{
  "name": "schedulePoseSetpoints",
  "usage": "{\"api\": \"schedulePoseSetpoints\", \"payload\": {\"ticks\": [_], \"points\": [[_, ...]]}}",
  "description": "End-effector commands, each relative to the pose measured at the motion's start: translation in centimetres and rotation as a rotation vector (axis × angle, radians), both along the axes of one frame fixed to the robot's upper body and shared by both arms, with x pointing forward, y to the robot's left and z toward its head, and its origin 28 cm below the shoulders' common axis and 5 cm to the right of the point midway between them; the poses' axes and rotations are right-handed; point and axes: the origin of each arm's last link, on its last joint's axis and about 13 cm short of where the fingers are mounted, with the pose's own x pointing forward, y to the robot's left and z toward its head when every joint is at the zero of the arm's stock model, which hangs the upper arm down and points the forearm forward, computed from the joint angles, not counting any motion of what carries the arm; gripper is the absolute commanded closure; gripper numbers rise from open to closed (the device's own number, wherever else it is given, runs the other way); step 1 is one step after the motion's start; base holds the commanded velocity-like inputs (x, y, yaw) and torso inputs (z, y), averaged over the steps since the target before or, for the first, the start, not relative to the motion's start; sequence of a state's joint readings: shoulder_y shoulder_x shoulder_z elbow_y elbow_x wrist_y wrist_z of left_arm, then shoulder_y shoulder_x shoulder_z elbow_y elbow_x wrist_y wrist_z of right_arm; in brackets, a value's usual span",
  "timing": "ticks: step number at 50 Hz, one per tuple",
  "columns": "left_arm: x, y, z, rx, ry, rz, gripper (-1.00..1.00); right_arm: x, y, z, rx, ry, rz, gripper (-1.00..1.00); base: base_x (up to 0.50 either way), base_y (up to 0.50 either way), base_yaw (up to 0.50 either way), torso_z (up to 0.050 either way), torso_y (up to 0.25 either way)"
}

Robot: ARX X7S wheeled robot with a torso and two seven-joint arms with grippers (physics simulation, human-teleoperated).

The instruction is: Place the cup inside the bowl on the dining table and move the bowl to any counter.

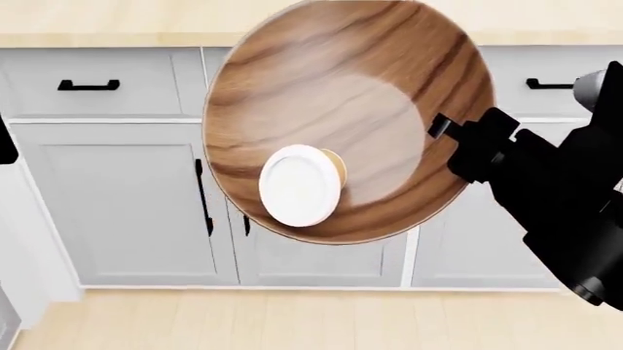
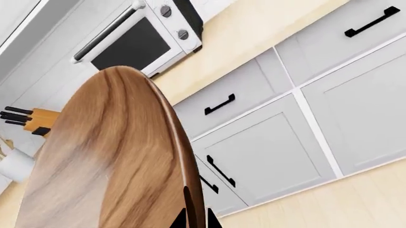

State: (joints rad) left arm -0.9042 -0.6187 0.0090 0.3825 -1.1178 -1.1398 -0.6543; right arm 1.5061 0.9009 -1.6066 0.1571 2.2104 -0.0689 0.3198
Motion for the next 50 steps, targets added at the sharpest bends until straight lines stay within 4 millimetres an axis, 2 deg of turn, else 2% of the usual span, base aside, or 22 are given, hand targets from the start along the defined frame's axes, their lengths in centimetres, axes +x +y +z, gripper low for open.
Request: {"api": "schedulePoseSetpoints", "payload": {"ticks": [1,33,50], "points": [[0.12,0.20,0.07,-0.023,-0.009,0.001,-1.00,0.20,-0.41,0.91,-0.011,-0.047,-0.010,1.00,0.50,-0.01,0.00,0.000,0.000],[0.13,-0.07,0.15,-0.014,-0.020,0.008,-1.00,-0.36,-1.00,0.22,-0.017,-0.027,-0.033,1.00,0.50,-0.01,0.00,0.000,0.002],[0.06,0.22,0.11,-0.019,-0.021,0.013,-1.00,-0.26,-0.88,0.46,-0.029,-0.029,-0.033,1.00,0.50,-0.13,0.00,0.000,0.002]]}}
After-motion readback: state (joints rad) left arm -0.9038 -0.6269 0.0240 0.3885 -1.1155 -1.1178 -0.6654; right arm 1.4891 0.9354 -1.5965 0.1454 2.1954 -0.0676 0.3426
